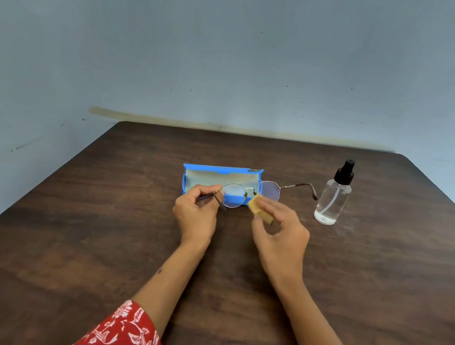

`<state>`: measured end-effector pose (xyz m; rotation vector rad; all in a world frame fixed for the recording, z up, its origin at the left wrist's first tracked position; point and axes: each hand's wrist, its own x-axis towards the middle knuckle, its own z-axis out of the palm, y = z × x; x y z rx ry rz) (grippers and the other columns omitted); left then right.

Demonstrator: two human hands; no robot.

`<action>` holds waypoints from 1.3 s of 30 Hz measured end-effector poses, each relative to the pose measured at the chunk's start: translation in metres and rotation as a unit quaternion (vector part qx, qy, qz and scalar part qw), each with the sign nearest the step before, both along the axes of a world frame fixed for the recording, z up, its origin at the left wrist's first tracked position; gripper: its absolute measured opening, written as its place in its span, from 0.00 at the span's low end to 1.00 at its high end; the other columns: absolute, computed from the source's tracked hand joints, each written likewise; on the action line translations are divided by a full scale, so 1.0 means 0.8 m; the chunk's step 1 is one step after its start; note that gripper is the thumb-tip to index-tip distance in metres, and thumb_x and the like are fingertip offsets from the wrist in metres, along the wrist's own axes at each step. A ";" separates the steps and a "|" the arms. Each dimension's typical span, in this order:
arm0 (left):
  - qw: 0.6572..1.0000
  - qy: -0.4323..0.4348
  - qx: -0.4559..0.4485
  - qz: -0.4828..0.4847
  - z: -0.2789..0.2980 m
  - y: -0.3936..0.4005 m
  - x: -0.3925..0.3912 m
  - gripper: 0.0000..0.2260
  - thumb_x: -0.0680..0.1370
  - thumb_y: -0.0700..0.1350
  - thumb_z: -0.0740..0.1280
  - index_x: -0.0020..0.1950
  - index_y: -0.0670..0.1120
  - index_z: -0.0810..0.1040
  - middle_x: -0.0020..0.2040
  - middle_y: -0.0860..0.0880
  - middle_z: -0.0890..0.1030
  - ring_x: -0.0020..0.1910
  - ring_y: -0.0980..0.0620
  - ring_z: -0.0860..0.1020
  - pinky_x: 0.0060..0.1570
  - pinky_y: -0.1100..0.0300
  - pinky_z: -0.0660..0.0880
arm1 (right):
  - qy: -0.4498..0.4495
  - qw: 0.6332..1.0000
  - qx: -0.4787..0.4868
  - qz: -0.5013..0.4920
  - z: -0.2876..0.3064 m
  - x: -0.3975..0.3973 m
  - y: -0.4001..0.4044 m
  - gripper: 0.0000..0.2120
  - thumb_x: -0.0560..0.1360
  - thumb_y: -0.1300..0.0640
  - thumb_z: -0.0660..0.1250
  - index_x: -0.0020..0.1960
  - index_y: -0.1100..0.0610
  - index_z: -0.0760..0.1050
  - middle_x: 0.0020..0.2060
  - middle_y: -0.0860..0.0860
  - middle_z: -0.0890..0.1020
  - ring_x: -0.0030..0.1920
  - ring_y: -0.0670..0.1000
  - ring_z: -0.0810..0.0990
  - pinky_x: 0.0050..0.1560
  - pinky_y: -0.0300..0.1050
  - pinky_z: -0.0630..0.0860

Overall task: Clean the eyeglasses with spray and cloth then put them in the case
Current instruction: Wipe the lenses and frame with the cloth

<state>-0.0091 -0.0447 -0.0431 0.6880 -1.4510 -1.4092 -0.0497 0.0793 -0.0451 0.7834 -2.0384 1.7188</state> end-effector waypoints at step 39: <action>0.999 -0.002 -0.050 -0.017 -0.003 -0.002 0.002 0.04 0.71 0.35 0.73 0.44 0.41 0.82 0.44 0.47 0.84 0.41 0.62 0.82 0.48 0.66 0.79 | 0.189 0.958 0.200 -0.085 -0.016 -0.026 0.005 0.14 0.70 0.70 0.65 0.54 0.62 0.81 0.52 0.55 0.82 0.50 0.57 0.78 0.39 0.47 0.80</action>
